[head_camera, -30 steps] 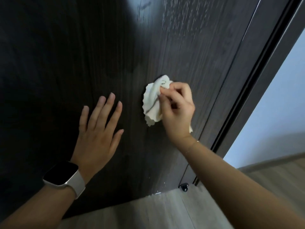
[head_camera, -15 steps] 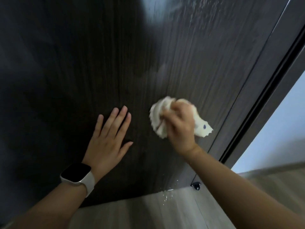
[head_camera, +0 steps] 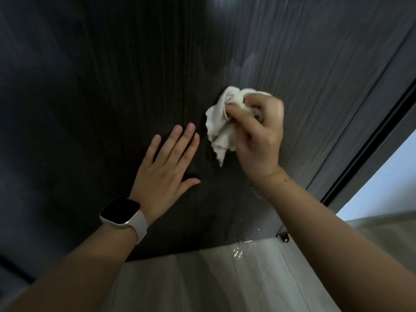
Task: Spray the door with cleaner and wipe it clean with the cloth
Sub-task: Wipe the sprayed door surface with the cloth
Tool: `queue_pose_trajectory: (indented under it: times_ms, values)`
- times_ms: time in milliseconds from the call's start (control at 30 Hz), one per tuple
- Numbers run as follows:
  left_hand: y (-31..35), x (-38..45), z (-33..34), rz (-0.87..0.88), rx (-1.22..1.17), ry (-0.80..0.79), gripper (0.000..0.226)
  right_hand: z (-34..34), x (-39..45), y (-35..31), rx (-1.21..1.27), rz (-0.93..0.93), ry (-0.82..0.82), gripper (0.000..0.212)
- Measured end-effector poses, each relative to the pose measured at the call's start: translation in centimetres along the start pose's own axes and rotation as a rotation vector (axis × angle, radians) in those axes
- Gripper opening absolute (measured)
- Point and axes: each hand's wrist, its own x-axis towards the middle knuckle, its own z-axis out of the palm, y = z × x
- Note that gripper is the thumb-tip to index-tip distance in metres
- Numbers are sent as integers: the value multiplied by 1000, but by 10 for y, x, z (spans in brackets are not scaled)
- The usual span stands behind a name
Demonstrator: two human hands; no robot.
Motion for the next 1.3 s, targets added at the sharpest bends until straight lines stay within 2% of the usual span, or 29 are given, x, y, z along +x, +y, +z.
queue_pose_trajectory:
  times_ms: [100,200,267,333,433,500,567,633,700,900,967,1033,1100,1200,1267,1300]
  values:
    - [0,-1,3,6,-8,35,102,12,-5,4,-36,-35,34,21]
    - [-1,-1,3,-17,-65,68,99,7,-6,17,-62,-256,-116,14]
    - [2,-1,5,-43,-83,90,94,-4,5,28,-77,-380,-202,21]
    - [2,0,7,-55,-74,83,95,-15,24,35,-51,-271,-154,26]
    - [1,0,4,-59,-109,70,99,-14,56,34,-119,7,154,28]
    - [0,0,1,-48,-152,82,97,-1,58,22,-108,77,202,30]
    - [0,-1,-1,-42,-174,104,95,13,39,0,-86,-46,88,32]
    - [0,-3,-4,-46,-183,127,95,22,6,-14,-43,-231,-112,28]
    - [-2,-6,-7,-61,-201,120,98,18,-24,-13,-24,-341,-290,26]
    - [2,-20,-12,-67,-184,23,95,-22,-93,21,-18,-366,-658,31]
    - [17,-20,-10,-34,-196,-1,92,-42,-119,27,2,-166,-695,29]
    - [39,-20,-3,64,-193,-32,90,-60,-144,28,50,247,-603,28]
    - [61,-21,8,157,-158,-87,97,-71,-166,27,82,721,-361,31]
    - [77,-23,25,191,-85,-170,115,-67,-208,32,91,1476,57,28]
    - [77,-23,34,191,-41,-204,120,-62,-238,36,86,1849,258,21]
    - [76,-23,36,191,-28,-215,120,-60,-254,38,119,1979,288,22]
